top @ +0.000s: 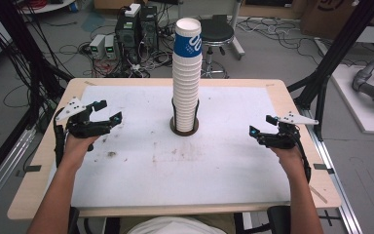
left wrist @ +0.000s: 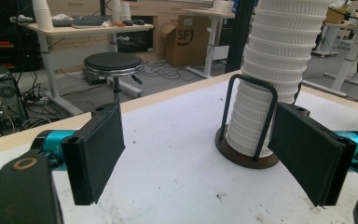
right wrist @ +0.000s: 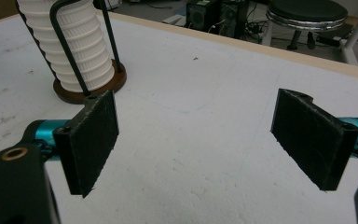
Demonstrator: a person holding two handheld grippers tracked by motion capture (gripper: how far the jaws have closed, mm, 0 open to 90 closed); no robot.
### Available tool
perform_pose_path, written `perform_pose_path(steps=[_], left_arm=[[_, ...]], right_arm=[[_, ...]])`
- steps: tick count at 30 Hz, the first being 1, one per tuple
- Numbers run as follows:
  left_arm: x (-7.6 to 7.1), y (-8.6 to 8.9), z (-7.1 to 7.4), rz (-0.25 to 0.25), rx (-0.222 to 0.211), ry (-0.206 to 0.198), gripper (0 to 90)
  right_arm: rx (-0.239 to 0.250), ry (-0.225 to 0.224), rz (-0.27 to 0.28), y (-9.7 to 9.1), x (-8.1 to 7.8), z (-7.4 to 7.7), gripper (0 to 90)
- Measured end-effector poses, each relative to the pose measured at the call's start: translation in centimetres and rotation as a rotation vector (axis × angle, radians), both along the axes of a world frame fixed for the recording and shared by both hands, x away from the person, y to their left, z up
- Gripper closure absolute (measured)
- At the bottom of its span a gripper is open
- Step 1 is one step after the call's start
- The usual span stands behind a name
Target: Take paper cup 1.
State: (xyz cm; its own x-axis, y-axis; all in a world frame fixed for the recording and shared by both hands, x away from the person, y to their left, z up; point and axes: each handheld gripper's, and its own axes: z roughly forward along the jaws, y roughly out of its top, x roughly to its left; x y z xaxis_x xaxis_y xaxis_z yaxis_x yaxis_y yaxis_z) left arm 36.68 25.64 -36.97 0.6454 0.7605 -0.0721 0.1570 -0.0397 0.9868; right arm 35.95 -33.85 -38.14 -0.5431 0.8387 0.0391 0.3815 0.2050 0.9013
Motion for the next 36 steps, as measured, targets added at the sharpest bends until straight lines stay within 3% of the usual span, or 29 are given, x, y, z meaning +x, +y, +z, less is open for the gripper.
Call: perform_pose_path(steps=[18,25,28,32,33,36], left_arm=[[0.0,-0.2,-0.1,-0.009,0.0,0.01,17.8],[-0.1,-0.4,0.0,-0.012,-0.011,0.007,17.8],[-0.1,-0.5,0.1,-0.025,-0.013,0.009,17.8],[-0.1,-0.5,0.1,-0.025,-0.017,0.015,17.8],[-0.1,-0.4,0.1,-0.024,-0.02,0.018,17.8],[-0.2,-0.3,0.2,-0.024,-0.031,0.018,17.8]], right_arm=[[0.044,-0.013,0.027,0.3,0.1,0.7,15.1],[0.121,-0.022,0.123,2.4,1.0,2.6,15.0],[0.11,-0.035,0.174,3.9,1.9,3.9,14.0],[0.101,-0.038,0.198,5.2,3.0,5.7,14.0],[0.114,-0.071,0.227,6.0,3.8,6.8,14.0],[0.122,-0.095,0.275,7.4,4.9,8.2,14.1]])
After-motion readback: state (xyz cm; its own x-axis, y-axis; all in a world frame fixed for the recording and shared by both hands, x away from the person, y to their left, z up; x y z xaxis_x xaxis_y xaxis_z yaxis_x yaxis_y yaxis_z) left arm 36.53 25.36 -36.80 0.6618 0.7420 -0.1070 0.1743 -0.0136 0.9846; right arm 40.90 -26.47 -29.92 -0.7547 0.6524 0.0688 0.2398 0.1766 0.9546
